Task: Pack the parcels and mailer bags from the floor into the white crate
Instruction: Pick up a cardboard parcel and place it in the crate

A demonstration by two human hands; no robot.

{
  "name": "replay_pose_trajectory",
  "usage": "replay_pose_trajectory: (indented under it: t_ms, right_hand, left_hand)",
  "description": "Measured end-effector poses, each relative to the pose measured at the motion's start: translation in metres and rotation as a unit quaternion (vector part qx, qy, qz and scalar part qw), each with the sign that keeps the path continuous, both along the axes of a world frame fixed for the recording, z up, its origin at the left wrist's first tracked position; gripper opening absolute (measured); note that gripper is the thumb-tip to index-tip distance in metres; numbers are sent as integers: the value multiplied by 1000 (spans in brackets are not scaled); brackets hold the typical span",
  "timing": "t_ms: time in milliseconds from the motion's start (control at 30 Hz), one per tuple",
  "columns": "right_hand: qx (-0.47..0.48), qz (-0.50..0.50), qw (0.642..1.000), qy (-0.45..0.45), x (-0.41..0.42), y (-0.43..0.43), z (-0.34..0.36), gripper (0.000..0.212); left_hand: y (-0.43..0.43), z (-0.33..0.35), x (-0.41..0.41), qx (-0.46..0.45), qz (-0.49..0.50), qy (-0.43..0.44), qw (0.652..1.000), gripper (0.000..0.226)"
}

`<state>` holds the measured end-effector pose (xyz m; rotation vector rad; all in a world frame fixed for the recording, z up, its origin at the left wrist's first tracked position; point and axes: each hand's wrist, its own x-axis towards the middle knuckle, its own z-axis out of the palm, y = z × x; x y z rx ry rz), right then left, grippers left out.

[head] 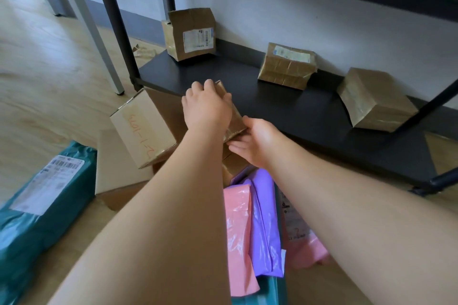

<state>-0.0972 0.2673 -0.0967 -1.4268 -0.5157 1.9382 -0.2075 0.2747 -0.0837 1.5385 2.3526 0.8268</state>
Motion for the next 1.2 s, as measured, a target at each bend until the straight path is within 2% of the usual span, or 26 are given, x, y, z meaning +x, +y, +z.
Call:
replay_pose_trajectory:
  t_ms: [133, 367, 467, 633, 800, 867, 967, 1033, 1133, 1200]
  right_hand:
    - [22, -35, 998, 37, 24, -3, 25, 46]
    - [62, -86, 994, 24, 71, -30, 80, 42]
    - [66, -108, 992, 4, 100, -56, 102, 44]
    - [41, -127, 989, -58, 152, -111, 125, 31]
    - [36, -144, 986, -77, 205, -167, 137, 17]
    - [36, -151, 983, -94, 225, -187, 144, 19]
    - [61, -150, 979, -125, 257, -217, 161, 24]
    - [76, -144, 976, -145, 281, -239, 178, 18]
    - [106, -131, 966, -198, 315, -266, 202, 10]
    - [123, -125, 962, -208, 336, -286, 214, 8]
  left_hand:
    - [1, 32, 20, 48, -11, 43, 998, 47]
    - [-20, 95, 70, 68, -31, -40, 996, 43]
    - [-47, 114, 97, 95, -64, -27, 993, 44]
    - [-107, 128, 154, 127, -102, -12, 987, 48]
    - [-164, 140, 197, 125, -146, -83, 978, 30]
    - [-182, 143, 210, 105, -168, -102, 975, 36]
    - [-207, 155, 233, 75, -178, -178, 965, 44]
    - [-228, 169, 249, 59, -191, -217, 955, 44]
    - [-259, 192, 263, 27, -226, -286, 931, 40]
    - [-279, 202, 268, -12, -246, -354, 902, 37]
